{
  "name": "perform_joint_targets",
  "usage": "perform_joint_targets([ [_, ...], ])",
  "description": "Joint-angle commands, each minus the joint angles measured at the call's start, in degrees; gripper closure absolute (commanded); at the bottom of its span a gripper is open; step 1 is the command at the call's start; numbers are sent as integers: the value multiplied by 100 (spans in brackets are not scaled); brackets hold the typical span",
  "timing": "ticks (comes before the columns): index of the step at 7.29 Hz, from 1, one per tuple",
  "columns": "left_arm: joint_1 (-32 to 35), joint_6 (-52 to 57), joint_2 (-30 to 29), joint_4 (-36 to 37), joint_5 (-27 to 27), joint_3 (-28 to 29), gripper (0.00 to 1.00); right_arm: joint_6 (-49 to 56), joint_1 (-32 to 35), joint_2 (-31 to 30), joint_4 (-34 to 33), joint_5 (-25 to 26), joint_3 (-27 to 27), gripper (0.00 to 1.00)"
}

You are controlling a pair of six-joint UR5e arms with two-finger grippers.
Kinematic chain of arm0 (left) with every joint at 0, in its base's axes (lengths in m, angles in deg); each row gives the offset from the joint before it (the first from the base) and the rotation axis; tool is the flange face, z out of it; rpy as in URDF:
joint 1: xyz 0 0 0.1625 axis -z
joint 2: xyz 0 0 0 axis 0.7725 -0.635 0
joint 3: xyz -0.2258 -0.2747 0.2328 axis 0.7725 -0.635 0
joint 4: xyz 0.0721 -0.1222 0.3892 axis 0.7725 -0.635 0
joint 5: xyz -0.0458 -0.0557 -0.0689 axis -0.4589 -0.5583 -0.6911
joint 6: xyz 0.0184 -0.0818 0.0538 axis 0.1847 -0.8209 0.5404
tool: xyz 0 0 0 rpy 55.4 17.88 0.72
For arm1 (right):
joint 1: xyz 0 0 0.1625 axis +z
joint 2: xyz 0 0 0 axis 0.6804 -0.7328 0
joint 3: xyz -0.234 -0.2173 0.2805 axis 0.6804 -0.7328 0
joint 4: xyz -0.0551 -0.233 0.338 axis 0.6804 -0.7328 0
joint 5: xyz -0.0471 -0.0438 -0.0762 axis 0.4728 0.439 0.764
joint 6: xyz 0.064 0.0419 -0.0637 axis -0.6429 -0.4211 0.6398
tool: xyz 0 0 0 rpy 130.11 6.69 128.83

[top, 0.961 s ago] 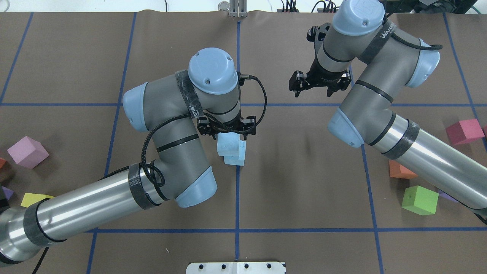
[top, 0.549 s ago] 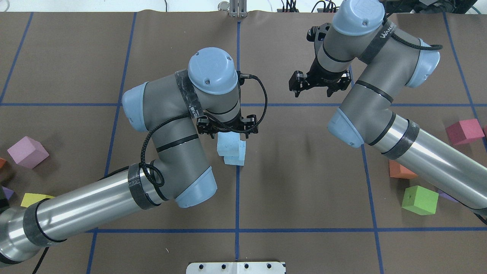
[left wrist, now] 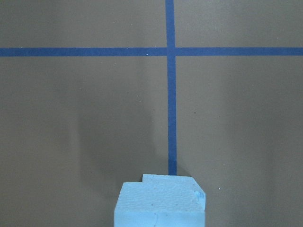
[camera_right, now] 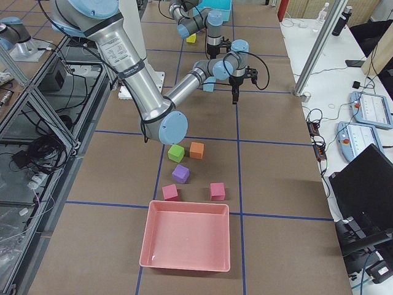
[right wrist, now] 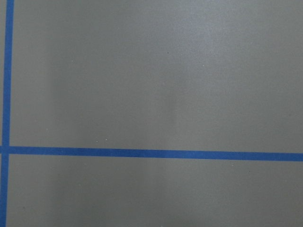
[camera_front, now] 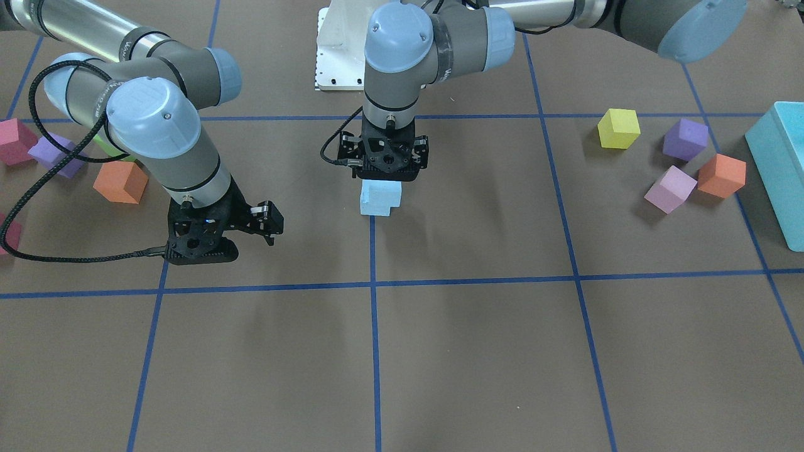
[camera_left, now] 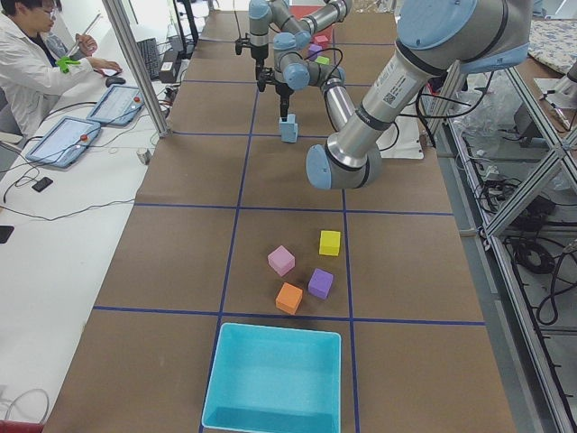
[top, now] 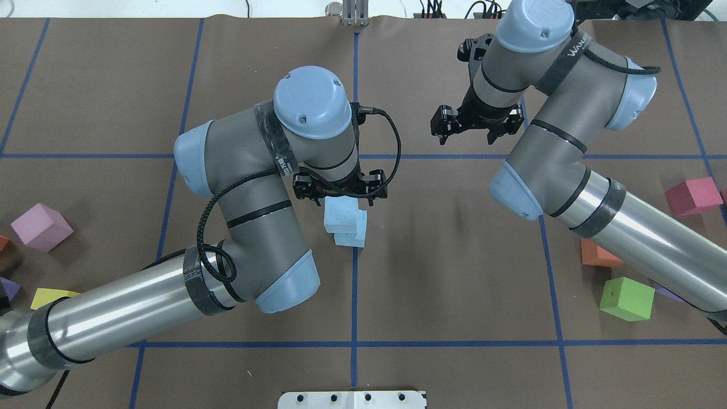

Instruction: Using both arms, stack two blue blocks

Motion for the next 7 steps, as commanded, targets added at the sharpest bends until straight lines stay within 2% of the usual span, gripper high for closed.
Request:
perform_joint_targets([
  [1,303,345,20,34,-89,-138,2,2,78,-5,-2,17,122,0],
  [3,1065,1030,273,95,-833,-374,2,89,463,-31,-45,-8,246,0],
  [4,1374,1608,588,296,-976,-724,2,255,614,-84,-28,-44,324,0],
  [6,2102,3283,906,1417,-986,-1357,2,1202,1244,-250,-72,-61,360,0],
  [7,2629,4136,1195,1788,-1021,-1691,2,1598,1500,-617,-81,-253,517,0],
])
